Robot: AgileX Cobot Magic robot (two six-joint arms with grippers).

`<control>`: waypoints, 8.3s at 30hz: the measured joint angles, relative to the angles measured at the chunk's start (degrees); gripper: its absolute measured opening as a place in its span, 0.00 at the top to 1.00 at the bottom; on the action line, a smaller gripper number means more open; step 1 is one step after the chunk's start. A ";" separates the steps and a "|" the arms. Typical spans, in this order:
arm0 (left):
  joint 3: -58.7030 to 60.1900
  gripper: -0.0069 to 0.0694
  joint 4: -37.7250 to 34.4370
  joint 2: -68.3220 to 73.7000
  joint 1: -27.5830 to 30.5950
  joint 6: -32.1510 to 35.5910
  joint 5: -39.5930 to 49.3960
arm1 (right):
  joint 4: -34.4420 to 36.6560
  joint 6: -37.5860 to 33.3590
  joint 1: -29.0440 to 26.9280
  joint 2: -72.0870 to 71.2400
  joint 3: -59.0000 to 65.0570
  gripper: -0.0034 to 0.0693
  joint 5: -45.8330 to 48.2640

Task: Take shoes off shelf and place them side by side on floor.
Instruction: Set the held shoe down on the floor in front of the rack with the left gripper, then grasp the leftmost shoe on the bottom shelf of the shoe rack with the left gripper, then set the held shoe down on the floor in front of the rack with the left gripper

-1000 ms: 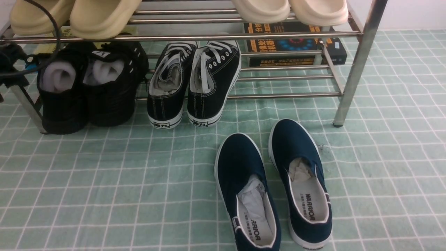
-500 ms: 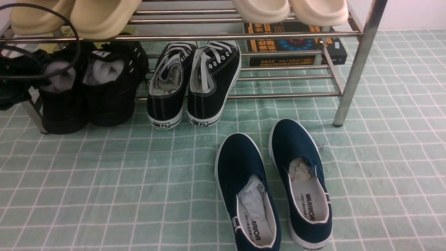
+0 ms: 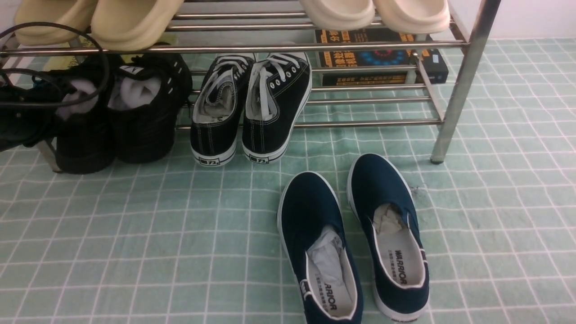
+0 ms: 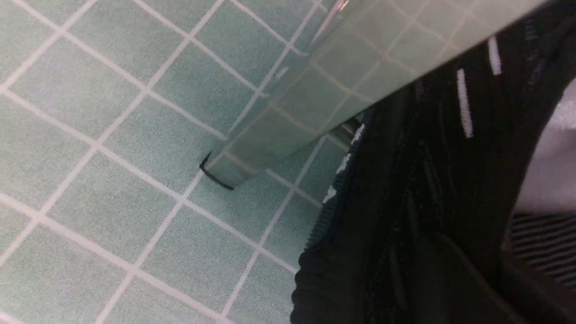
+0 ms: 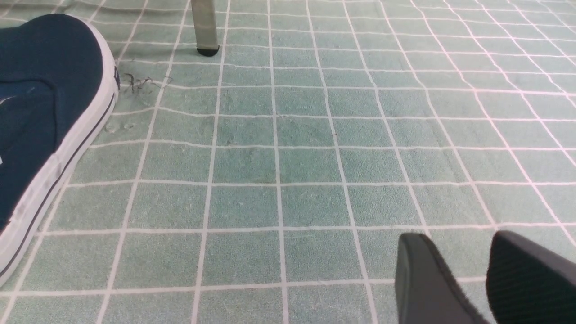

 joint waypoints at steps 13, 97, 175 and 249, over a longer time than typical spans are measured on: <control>0.00 0.88 11.48 -16.78 0.00 -5.75 16.25 | 0.00 0.00 0.00 0.00 0.00 0.63 0.00; 1.60 0.90 19.79 -23.69 0.00 -8.25 43.54 | 0.00 0.00 0.00 0.00 0.00 0.62 0.00; -28.59 0.90 40.38 9.36 -19.13 -36.78 39.65 | 0.00 0.00 0.00 0.00 0.00 0.62 0.00; 17.52 0.75 31.89 -22.63 -19.60 -32.26 28.12 | 0.00 0.00 0.00 0.00 0.00 0.62 0.00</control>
